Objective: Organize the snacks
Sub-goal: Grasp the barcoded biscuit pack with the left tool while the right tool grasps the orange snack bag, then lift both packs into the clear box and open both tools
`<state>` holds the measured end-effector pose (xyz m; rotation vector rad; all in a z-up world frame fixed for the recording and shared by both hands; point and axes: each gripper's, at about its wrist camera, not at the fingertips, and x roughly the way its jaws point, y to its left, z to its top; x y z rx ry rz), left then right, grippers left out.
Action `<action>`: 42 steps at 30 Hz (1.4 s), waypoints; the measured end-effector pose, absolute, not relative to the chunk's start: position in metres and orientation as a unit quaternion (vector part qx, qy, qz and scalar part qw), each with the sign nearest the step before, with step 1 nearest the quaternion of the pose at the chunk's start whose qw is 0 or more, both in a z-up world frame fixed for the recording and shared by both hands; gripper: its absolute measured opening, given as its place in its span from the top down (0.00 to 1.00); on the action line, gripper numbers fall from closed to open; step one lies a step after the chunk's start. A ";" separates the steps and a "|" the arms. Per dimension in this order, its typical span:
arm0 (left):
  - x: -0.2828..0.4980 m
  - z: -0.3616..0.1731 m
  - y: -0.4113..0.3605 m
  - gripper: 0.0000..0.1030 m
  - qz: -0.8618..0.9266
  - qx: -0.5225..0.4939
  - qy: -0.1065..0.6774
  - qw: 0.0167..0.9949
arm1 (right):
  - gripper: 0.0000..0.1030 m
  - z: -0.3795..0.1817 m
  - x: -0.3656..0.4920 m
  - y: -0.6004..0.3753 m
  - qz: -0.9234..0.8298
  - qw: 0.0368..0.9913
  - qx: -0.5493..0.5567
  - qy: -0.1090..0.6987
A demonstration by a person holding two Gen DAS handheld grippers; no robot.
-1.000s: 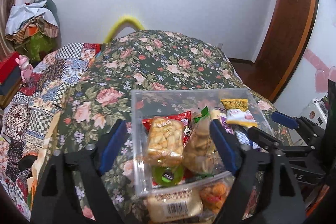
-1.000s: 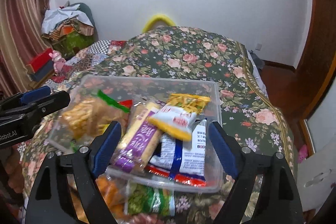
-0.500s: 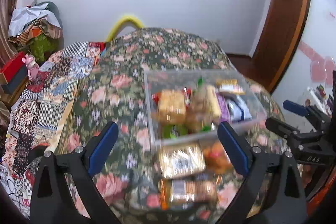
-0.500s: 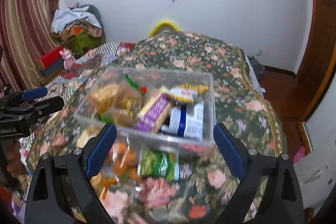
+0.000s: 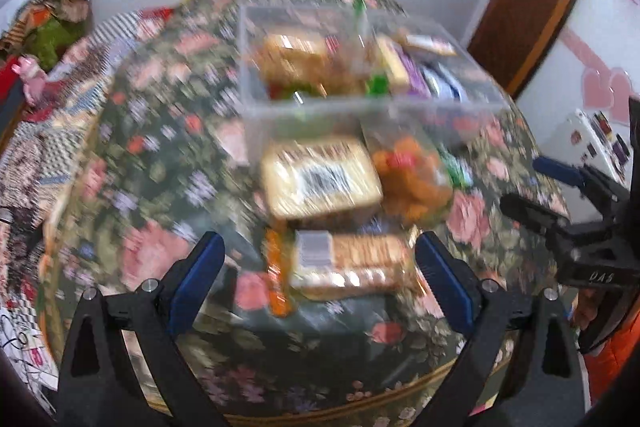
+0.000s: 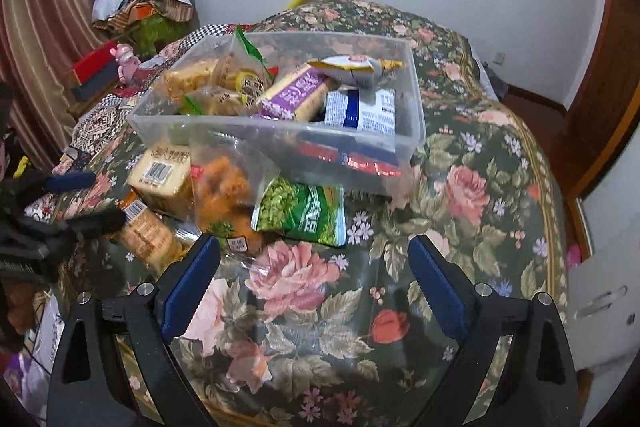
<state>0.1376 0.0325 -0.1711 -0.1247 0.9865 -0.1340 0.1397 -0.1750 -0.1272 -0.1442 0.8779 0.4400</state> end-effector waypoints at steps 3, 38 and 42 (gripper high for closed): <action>0.141 -0.187 0.022 0.06 -0.077 -0.051 0.496 0.863 | 0.09 -0.128 0.138 -0.175 0.213 0.878 -0.063 0.424; 0.118 -0.164 0.082 0.25 -0.031 -0.113 0.408 0.905 | 0.51 -0.155 0.160 -0.096 0.262 0.853 -0.077 0.444; 0.118 -0.163 0.080 0.25 -0.030 -0.112 0.408 0.906 | 0.59 -0.153 0.158 -0.100 0.262 0.856 -0.073 0.439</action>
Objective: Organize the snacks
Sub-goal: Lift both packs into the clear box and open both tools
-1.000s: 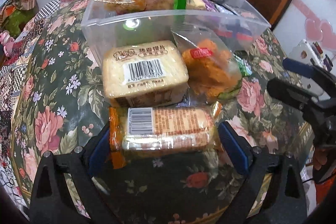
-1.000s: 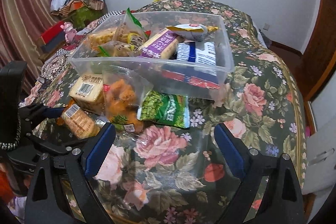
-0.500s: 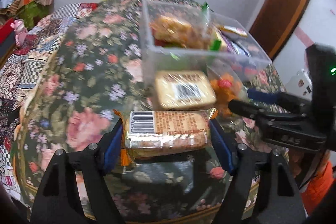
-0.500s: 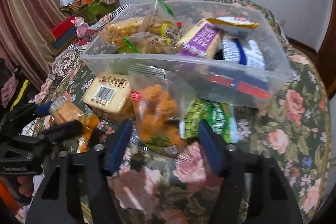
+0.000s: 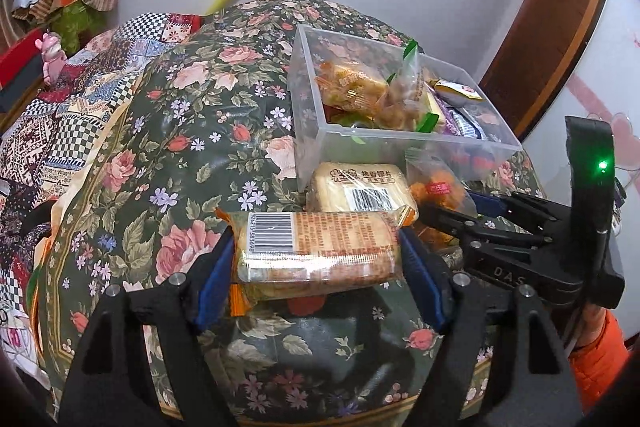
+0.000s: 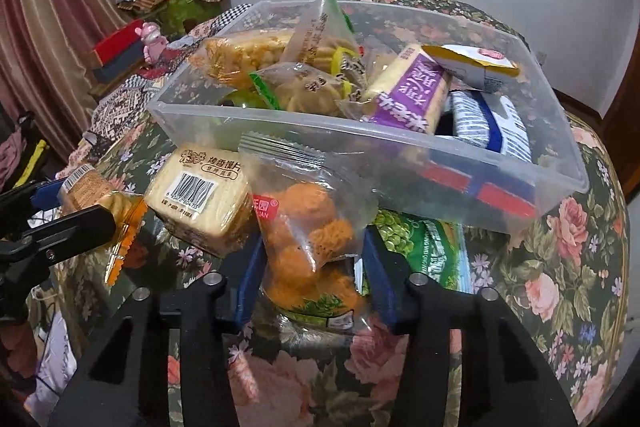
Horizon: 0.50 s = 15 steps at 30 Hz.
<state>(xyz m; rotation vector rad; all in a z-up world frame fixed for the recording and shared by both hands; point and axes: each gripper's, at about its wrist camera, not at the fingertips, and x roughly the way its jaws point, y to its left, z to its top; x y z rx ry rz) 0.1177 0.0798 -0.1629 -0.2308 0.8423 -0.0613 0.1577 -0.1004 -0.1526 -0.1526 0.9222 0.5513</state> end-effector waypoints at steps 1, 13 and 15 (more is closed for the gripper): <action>0.118 -0.161 0.079 0.25 -0.030 -0.110 0.407 0.906 | 0.60 -0.151 0.156 -0.105 0.262 0.858 -0.064 0.436; 0.121 -0.125 0.072 0.25 -0.021 -0.105 0.369 0.923 | 0.60 -0.110 0.138 -0.139 0.266 0.880 -0.036 0.392; 0.124 -0.119 0.071 0.25 -0.020 -0.107 0.363 0.925 | 0.60 -0.103 0.138 -0.144 0.260 0.887 -0.032 0.380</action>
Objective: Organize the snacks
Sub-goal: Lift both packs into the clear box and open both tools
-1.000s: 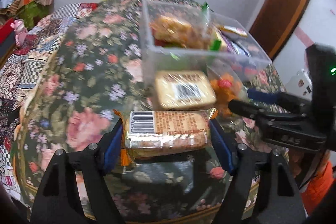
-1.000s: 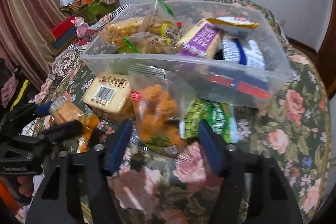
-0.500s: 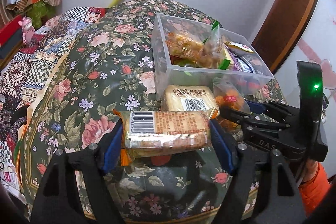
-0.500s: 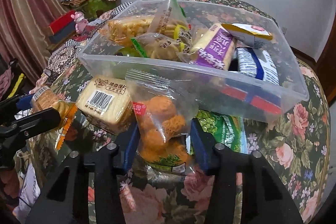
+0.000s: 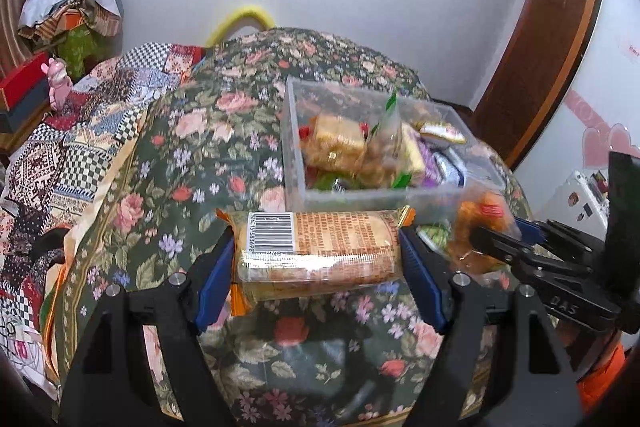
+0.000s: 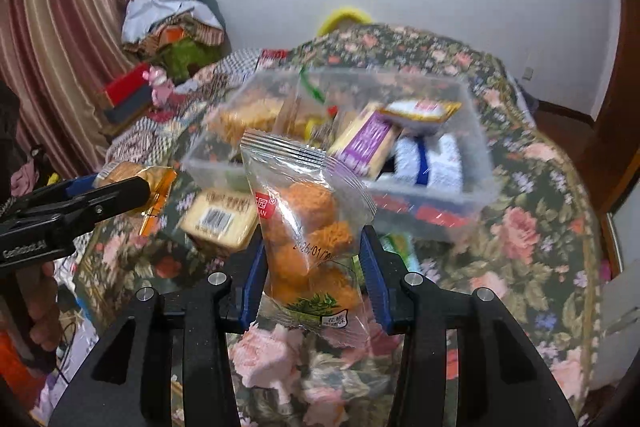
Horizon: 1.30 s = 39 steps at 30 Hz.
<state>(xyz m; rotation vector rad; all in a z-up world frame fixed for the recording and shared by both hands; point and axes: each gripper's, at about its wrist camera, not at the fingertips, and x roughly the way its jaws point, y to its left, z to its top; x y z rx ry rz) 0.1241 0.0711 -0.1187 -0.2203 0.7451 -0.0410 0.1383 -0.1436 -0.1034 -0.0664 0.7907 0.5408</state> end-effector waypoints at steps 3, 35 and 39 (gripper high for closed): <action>0.130 -0.108 0.069 0.25 -0.020 -0.110 0.351 0.929 | 0.60 -0.093 0.147 -0.149 0.251 0.895 -0.022 0.368; 0.280 -0.104 0.062 0.25 -0.001 -0.095 0.355 0.930 | 0.60 -0.099 0.238 -0.116 0.230 0.905 -0.010 0.359; 0.287 -0.106 0.061 0.25 0.002 -0.099 0.355 0.929 | 0.60 -0.102 0.245 -0.116 0.227 0.903 -0.010 0.365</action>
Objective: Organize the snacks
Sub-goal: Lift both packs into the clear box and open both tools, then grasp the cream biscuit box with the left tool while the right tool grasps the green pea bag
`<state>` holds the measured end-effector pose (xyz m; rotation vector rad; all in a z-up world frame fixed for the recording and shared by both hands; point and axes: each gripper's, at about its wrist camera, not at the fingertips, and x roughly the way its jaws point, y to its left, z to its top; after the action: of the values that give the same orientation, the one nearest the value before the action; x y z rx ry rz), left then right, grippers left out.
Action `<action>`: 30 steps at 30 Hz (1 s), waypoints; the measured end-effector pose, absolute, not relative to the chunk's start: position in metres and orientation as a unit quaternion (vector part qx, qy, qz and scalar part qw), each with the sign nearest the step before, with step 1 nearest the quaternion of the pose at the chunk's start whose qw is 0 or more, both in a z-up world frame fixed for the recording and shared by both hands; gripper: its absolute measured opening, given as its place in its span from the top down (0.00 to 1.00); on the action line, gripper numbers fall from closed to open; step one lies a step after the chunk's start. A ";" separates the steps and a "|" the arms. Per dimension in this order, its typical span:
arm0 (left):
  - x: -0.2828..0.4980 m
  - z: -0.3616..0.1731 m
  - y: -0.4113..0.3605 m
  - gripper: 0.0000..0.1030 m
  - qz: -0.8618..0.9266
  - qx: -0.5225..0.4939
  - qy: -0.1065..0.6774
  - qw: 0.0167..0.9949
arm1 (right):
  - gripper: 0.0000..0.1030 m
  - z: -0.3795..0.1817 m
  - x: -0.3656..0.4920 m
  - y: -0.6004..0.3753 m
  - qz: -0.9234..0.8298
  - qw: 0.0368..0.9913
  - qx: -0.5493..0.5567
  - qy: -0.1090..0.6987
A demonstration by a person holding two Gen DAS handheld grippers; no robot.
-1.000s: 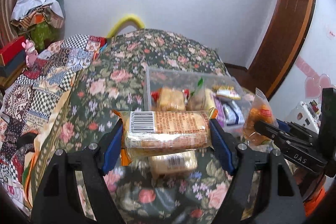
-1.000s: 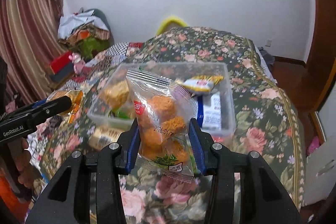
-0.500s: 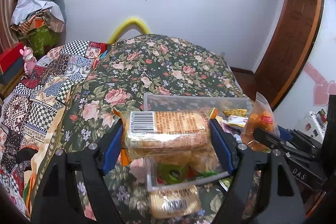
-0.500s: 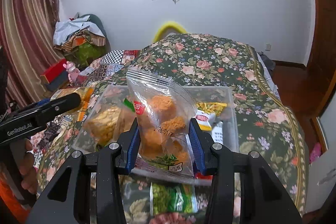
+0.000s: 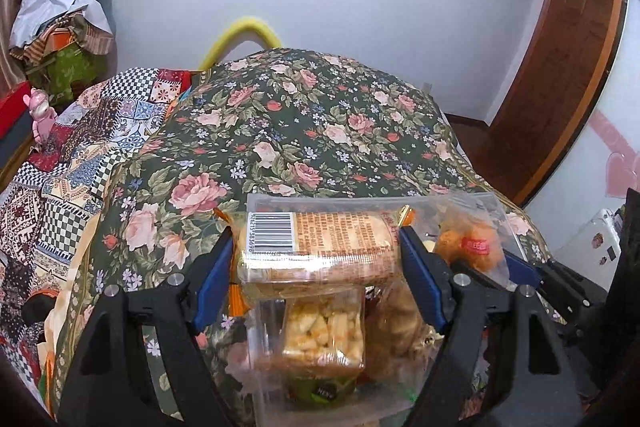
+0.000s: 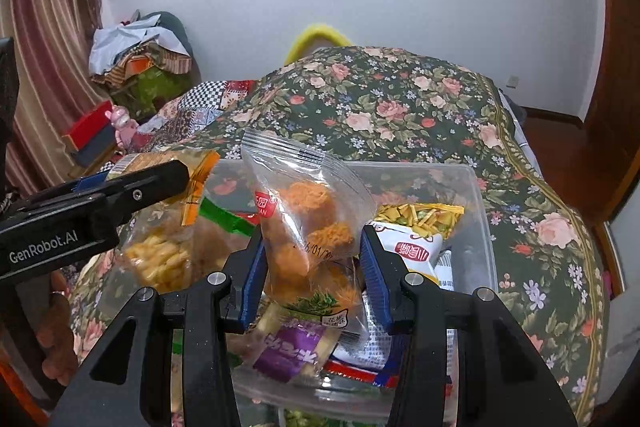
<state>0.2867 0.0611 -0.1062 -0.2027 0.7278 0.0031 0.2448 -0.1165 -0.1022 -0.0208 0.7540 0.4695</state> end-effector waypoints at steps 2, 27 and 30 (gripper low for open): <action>0.289 -0.108 0.061 0.23 0.003 -0.102 0.357 0.929 | 0.59 -0.102 0.246 -0.117 0.227 0.903 -0.014 0.364; 0.220 -0.087 0.052 0.06 -0.023 -0.058 0.341 0.938 | 0.18 -0.081 0.204 -0.146 0.242 0.906 -0.023 0.346; 0.207 -0.093 0.057 0.02 -0.018 -0.056 0.353 0.934 | 0.17 -0.084 0.195 -0.157 0.245 0.902 -0.023 0.355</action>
<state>0.2075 0.0566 -0.0932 -0.1150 0.7215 -0.0376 0.1946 -0.1566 -0.0838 -0.0478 0.7351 0.5072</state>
